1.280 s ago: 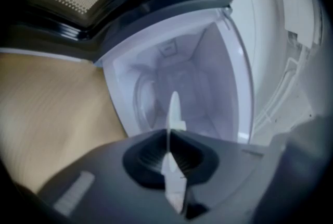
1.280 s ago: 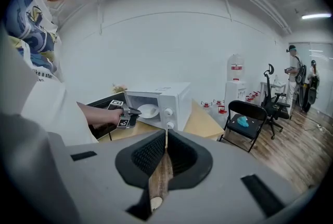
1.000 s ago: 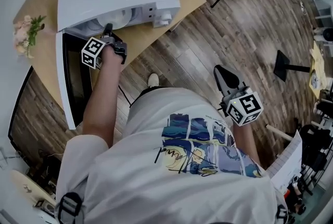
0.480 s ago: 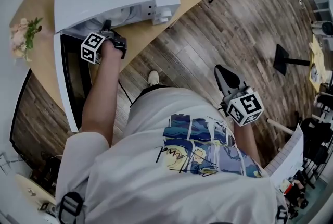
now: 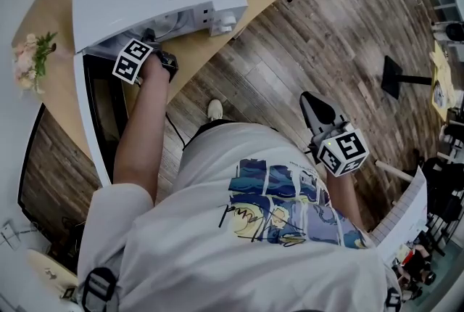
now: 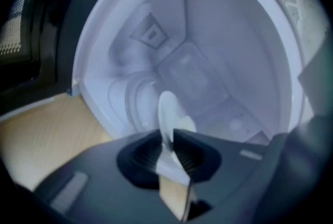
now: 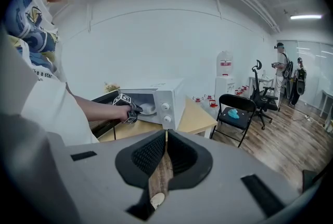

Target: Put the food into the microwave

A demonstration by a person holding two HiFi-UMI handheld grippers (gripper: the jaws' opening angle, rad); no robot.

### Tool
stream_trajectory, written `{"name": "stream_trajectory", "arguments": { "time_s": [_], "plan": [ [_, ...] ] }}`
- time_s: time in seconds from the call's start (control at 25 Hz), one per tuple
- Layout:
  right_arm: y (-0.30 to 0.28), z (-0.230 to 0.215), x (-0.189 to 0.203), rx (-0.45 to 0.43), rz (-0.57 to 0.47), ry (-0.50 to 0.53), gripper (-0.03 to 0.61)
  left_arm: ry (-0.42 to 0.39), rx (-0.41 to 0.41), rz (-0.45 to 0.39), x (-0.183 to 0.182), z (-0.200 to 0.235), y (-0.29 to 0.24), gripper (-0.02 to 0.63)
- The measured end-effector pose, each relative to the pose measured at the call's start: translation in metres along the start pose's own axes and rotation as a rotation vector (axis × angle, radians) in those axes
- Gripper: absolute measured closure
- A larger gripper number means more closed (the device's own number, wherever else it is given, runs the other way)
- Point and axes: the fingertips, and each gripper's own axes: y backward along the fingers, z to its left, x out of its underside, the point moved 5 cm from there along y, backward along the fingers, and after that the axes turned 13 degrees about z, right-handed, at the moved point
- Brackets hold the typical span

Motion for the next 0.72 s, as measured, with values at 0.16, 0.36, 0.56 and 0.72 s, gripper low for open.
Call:
{"name": "stream_trajectory", "arguments": {
  "time_s": [0.16,0.36,0.56,0.72],
  "plan": [
    [-0.0008,-0.0002,-0.0002,-0.001,0.004,0.001,0.563,-0.183,-0.118,-0.005,-0.0039,-0.0041,0.0011,0.527],
    [-0.0008,0.0005,-0.0013,-0.005,0.010,0.006,0.563,-0.344,-0.214,-0.017,-0.0069,-0.0080,0.0012,0.490],
    [-0.0009,-0.0008,0.0007,-0.010,0.013,0.005,0.563,-0.458,-0.286,-0.032,-0.0082,-0.0084,-0.0008,0.468],
    [0.0019,-0.0049,0.0059,-0.006,0.014,-0.002,0.563,-0.489,-0.308,-0.034,-0.0071,-0.0095,-0.0012,0.457]
  ]
}}
